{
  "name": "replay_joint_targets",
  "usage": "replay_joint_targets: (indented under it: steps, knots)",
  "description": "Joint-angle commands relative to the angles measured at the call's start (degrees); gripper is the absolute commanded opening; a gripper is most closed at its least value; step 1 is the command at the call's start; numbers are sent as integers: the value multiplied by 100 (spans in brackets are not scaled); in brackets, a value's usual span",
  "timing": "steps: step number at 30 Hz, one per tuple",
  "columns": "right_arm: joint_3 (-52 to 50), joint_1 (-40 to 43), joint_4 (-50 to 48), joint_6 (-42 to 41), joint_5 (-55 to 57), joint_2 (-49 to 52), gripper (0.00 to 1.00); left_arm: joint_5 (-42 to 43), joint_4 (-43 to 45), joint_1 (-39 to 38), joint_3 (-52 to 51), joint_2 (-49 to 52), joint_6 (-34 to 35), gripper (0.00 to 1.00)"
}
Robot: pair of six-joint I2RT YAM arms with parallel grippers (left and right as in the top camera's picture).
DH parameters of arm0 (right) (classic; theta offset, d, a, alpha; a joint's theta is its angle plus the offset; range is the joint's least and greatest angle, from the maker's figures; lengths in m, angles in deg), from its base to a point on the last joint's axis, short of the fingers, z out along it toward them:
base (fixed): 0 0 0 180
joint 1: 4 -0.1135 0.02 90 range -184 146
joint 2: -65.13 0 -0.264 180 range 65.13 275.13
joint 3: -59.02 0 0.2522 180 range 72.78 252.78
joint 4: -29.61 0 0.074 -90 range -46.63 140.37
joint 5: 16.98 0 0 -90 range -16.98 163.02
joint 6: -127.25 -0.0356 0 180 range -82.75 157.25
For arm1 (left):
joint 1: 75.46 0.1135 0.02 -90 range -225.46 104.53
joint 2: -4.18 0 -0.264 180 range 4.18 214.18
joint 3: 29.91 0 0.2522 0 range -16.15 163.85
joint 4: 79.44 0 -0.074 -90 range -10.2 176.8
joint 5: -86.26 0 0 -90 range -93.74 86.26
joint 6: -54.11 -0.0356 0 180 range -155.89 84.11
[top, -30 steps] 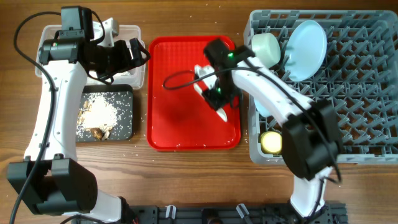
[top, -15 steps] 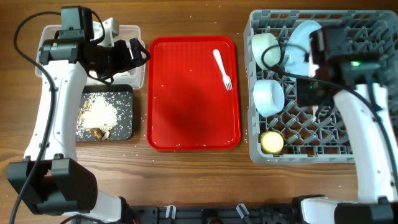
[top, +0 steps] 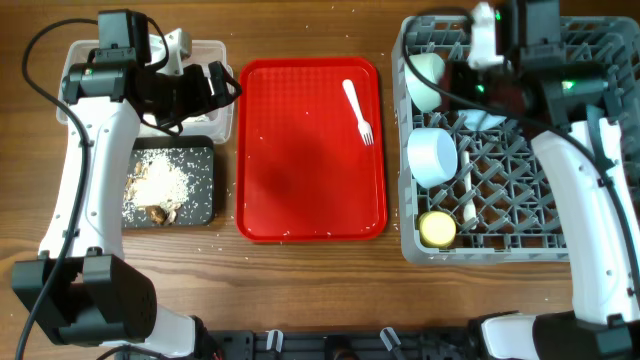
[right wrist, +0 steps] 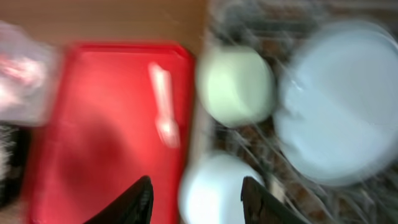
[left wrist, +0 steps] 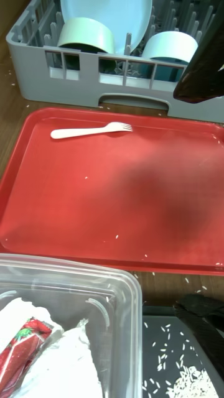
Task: Sort waste into correct bins and load items into the dishwasher rack
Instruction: 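Grasp the white spoon on the red tray and place it in the rack, then grasp the white fork on the red tray and place it in the rack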
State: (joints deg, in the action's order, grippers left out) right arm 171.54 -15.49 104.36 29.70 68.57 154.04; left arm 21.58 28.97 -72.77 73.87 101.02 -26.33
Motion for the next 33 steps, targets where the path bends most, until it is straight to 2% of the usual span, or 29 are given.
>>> replay_joint_targets:
  steps: [1, 3, 8, 13, 16, 20, 23, 26, 33]
  knots:
    - [192, -664, -612, -697, -157, 433, 48, 7, 11, 4, 81, -72, -11, 100]
    - [317, -898, -815, -909, -157, 1165, 48, 7, 11, 4, 81, -72, -11, 100]
    - [1220, -1032, -254, -601, -146, 3392, 54, 7, 11, 4, 81, -72, -11, 100]
    - [1217, -1032, -24, -479, 107, 4207, 53, 7, 11, 4, 81, -72, -11, 100]
    - [1211, -1032, -52, -450, 286, 4465, 45, 7, 11, 4, 79, -72, -11, 100]
    - [1211, -1032, -162, -422, 616, 4743, 39, 7, 11, 4, 81, -72, -11, 100]
    - [1211, -1032, -330, -424, 614, 4865, 27, 7, 11, 4, 81, -72, -11, 100]
    - [1211, -1032, -271, -380, 610, 4892, 5, 7, 11, 4, 81, -72, -11, 100]
    - [1506, -1032, 352, -138, -35, 4787, 4, 7, 11, 4, 81, -72, -11, 100]
